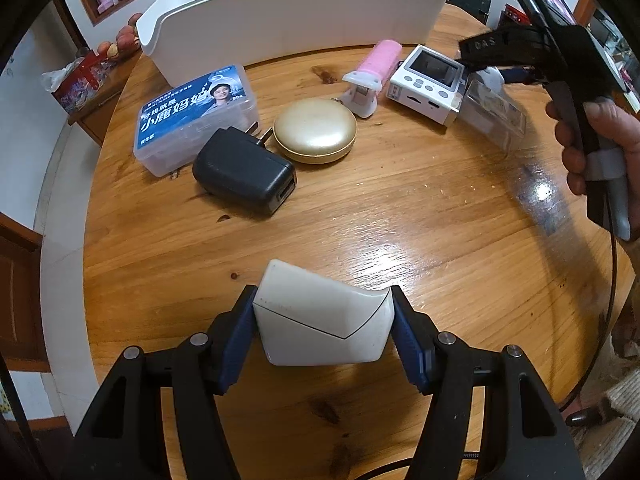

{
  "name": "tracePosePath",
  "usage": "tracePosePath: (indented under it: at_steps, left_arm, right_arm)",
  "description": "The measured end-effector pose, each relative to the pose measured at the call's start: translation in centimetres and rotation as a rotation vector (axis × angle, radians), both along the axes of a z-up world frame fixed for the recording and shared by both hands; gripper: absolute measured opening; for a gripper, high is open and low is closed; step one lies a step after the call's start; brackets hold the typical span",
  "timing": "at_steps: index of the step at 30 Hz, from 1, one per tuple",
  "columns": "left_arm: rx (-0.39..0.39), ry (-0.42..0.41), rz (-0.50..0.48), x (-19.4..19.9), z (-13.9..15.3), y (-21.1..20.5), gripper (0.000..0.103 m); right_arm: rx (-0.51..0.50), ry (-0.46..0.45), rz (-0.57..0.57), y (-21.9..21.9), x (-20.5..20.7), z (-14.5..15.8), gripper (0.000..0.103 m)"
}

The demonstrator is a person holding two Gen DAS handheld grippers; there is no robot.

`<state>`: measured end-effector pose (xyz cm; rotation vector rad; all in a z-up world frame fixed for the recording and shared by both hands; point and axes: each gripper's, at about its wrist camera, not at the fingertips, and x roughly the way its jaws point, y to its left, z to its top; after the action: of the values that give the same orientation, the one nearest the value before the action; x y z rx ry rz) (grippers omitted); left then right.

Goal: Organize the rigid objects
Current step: 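Grasp the white plastic stand with the right tool while the left holds the card holder, then carry card holder and white stand into the white bin and open both tools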

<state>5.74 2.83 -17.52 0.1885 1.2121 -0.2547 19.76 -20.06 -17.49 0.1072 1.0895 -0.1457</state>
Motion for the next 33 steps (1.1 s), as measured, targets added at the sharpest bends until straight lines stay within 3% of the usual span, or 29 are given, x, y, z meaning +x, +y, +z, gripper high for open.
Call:
tracePosePath:
  at_steps: [5, 10, 15, 23, 33]
  left_arm:
    - [-0.025, 0.013, 0.01, -0.1, 0.4, 0.2, 0.066]
    - [-0.032, -0.015, 0.014, -0.2, 2.3, 0.6, 0.066]
    - [-0.034, -0.051, 0.015, 0.6, 5.3, 1.4, 0.066]
    - [-0.019, -0.18, 0.039, 3.9, 13.5, 2.0, 0.066]
    - [-0.047, -0.284, 0.078, 9.8, 20.7, 1.3, 0.066]
  right_arm:
    - [0.066, -0.005, 0.003, -1.2, -1.4, 0.3, 0.058]
    - [0.075, -0.068, 0.008, -1.4, -3.3, 2.9, 0.059]
    - [0.066, -0.158, 0.073, -0.4, -4.9, 7.7, 0.059]
    - [0.06, -0.319, 0.202, 1.8, -6.1, 16.9, 0.059]
    - [0.076, -0.444, 0.268, 3.0, -4.1, 27.6, 0.059]
